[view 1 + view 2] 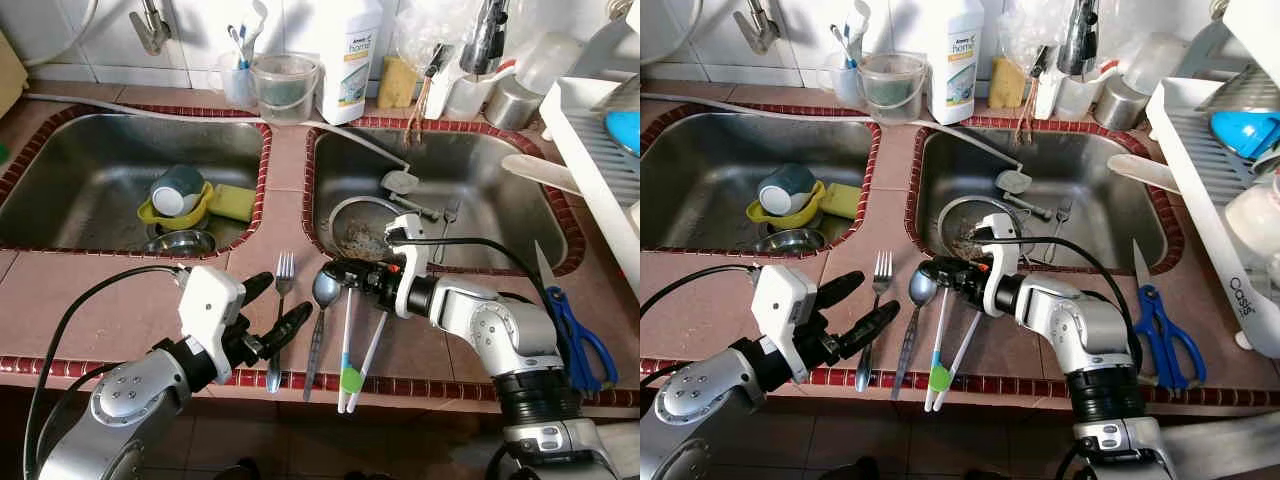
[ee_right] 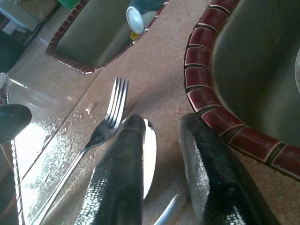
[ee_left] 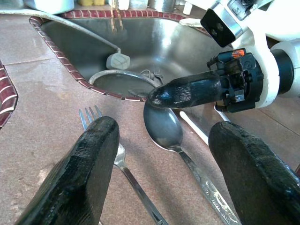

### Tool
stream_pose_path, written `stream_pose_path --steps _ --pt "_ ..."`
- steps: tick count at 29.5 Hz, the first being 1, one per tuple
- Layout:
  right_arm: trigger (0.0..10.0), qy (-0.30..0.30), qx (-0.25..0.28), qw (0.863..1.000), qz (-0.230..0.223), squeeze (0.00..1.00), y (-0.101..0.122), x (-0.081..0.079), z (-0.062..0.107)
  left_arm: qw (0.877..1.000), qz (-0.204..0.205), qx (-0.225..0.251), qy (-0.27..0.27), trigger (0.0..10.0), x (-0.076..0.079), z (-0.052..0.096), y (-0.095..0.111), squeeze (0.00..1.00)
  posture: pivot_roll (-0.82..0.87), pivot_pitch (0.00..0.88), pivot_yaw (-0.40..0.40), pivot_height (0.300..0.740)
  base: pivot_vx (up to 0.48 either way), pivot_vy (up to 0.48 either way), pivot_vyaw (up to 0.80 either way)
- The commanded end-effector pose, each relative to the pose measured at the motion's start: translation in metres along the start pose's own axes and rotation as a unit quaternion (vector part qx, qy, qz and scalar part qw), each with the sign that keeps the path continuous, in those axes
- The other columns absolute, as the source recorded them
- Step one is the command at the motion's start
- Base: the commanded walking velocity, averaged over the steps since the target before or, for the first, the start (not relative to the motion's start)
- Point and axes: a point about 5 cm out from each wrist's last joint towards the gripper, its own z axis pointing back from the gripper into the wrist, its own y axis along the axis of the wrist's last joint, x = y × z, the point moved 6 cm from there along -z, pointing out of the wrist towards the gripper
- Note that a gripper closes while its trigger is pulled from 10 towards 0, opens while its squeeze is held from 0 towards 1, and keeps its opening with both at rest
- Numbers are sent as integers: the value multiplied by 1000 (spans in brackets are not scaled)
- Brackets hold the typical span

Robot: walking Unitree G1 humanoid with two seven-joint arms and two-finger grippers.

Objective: Kitchen organization

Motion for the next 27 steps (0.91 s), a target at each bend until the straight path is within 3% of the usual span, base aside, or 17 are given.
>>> stream_pose_path --steps 1,26,27 --pt "0 -15 -16 1000 -16 0 -15 7 2 1000 -2 2 -6 10000 6 2 2 0 16 212 -37 740 0 0 0" --pt "0 -24 1 1000 -15 0 -12 10 5 1000 1 -1 -4 10000 5 5 2 0 16 221 -29 740 0 0 0" --pt "2471 -21 10 1000 -10 0 -8 10 7 1000 1 -1 -4 10000 5 5 2 0 14 222 -27 740 0 0 0"
